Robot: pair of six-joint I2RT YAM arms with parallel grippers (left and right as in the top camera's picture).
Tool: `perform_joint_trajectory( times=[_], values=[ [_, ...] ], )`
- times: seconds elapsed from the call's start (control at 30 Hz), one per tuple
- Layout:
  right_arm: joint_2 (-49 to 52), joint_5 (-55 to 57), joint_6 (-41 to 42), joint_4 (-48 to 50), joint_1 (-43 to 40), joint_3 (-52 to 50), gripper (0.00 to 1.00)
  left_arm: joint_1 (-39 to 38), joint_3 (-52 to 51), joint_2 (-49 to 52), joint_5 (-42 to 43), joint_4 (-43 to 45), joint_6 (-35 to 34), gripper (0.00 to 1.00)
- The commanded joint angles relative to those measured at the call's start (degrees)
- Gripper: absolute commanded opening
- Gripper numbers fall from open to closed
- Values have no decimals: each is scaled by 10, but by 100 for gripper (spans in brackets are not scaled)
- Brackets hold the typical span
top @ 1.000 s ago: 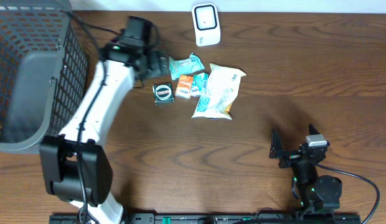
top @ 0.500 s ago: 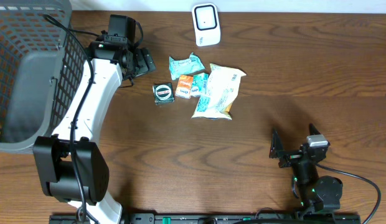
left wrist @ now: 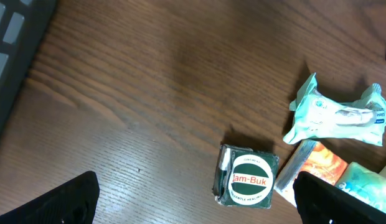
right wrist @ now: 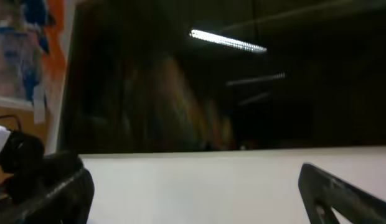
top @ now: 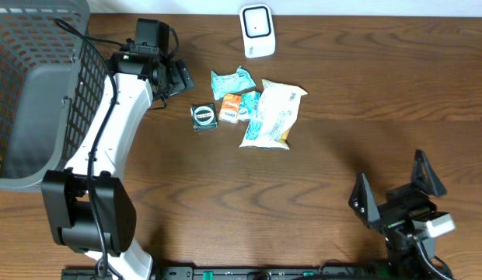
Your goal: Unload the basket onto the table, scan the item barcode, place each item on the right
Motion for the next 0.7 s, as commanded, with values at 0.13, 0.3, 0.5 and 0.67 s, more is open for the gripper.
perform_joint_trajectory(
  times=[0.13, 0.3, 0.5, 0.67],
  values=[
    [201, -47, -149, -142, 5, 221, 99, 0, 4, 3, -5, -2, -1, 98],
    [408, -112, -163, -353, 6, 434, 99, 0, 4, 3, -5, -2, -1, 98],
    [669, -142, -163, -670, 5, 691, 99, 0, 4, 3, -5, -2, -1, 98],
    [822, -222, -151, -794, 5, 780, 99, 0, 4, 3, -5, -2, -1, 98]
  ],
)
